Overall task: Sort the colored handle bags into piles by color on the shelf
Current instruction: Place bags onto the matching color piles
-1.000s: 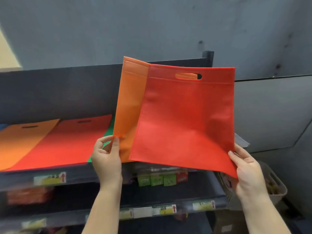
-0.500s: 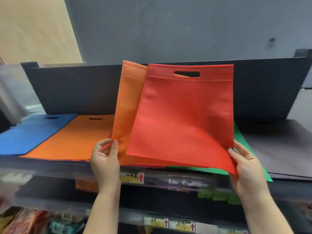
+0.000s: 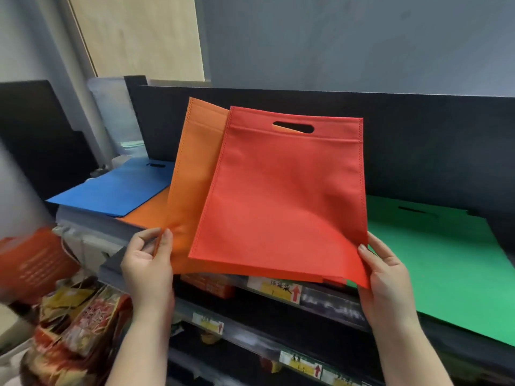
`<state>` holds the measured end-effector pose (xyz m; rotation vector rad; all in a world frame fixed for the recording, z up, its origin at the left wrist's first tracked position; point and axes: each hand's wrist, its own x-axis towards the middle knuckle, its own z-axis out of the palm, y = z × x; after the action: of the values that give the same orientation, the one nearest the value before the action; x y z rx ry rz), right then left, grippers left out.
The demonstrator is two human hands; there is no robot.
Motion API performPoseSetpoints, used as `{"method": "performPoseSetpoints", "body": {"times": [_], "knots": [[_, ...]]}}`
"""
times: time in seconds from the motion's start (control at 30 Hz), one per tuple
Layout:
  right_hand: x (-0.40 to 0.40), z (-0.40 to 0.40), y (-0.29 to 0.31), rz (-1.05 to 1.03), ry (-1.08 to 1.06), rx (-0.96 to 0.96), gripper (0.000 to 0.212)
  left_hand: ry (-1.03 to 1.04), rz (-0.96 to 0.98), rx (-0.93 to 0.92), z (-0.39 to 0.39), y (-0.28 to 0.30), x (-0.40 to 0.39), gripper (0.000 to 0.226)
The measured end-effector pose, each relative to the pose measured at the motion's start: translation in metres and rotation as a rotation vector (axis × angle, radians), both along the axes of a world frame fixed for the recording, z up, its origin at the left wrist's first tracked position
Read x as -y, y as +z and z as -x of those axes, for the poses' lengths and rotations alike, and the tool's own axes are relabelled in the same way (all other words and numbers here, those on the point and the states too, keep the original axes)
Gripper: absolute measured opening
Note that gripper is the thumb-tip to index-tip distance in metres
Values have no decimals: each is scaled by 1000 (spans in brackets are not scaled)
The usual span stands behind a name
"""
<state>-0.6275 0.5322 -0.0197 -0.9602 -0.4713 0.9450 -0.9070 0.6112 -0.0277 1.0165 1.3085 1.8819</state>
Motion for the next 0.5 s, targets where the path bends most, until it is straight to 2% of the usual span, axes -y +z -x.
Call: {"method": "performPoseSetpoints", "body": {"times": [0.2,0.33,0.5], "knots": [[-25,31,-3,-19,-44,-9,29,43,-3,11,41,-6,-36,13],[-46,55,3,-58,-134,-19,30,-9,-22,9,74,1,-85,18],[-77,95,11,-77,-226,0,31,-106,-21,-90,110,4,-144,20]]}}
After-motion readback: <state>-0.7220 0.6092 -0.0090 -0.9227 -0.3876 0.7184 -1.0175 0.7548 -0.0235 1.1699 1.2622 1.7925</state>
